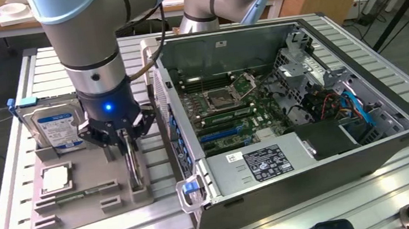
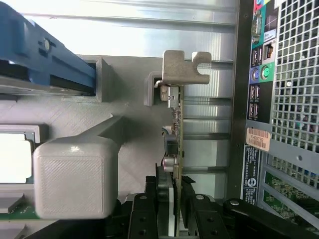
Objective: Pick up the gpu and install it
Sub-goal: 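Pick up the gpu and move the gpu toward the slot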
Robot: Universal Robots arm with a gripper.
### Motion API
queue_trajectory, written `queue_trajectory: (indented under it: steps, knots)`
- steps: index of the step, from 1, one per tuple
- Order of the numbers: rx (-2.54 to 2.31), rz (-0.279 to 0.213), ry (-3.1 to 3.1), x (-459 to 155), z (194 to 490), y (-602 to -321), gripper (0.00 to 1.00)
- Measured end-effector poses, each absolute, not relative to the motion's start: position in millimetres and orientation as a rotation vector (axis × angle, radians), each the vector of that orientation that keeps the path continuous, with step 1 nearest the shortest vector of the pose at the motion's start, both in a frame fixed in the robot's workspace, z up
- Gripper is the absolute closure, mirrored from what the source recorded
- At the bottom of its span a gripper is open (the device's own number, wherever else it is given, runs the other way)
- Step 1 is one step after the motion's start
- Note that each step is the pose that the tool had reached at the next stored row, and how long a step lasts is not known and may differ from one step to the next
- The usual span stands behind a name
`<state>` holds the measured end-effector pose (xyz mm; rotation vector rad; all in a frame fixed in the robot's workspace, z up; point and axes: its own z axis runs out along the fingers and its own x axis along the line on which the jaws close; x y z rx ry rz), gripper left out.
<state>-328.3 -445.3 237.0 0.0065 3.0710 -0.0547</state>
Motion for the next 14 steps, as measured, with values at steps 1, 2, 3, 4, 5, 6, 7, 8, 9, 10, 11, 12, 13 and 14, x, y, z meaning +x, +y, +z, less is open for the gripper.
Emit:
queue_trajectory:
  steps: [1,2,3,4,5,6,7,8,9,10,11,12,13,14]
  knots:
    - [0.006,-0.055,3.071,-328.3,239.8,-445.3,0.7]
    - [0.006,-0.055,3.071,-328.3,242.7,-445.3,0.7]
    - [0.007,-0.055,3.071,-328.3,245.7,-445.3,0.7]
    - [0.006,-0.055,3.071,-328.3,248.5,-445.3,0.7]
    - [0.006,-0.055,3.071,-328.3,251.8,-445.3,0.7]
    - [0.006,-0.055,3.071,-328.3,255.3,-445.3,0.7]
    - [0.006,-0.055,3.071,-328.3,259.4,-445.3,0.7]
    - [0.006,-0.055,3.071,-328.3,263.6,-445.3,0.7]
    - [0.006,-0.055,3.07,-328.3,267.6,-445.3,0.7]
    - [0.006,-0.055,3.07,-328.2,271.6,-445.3,0.7]
    - [0.006,-0.055,3.07,-328.2,275.8,-445.3,0.7]
    - [0.006,-0.055,3.07,-328.2,280.5,-445.3,0.7]
    - [0.006,-0.055,3.069,-328.2,284.7,-445.3,0.7]
    - [0.006,-0.055,3.069,-328.3,289.0,-445.3,0.7]
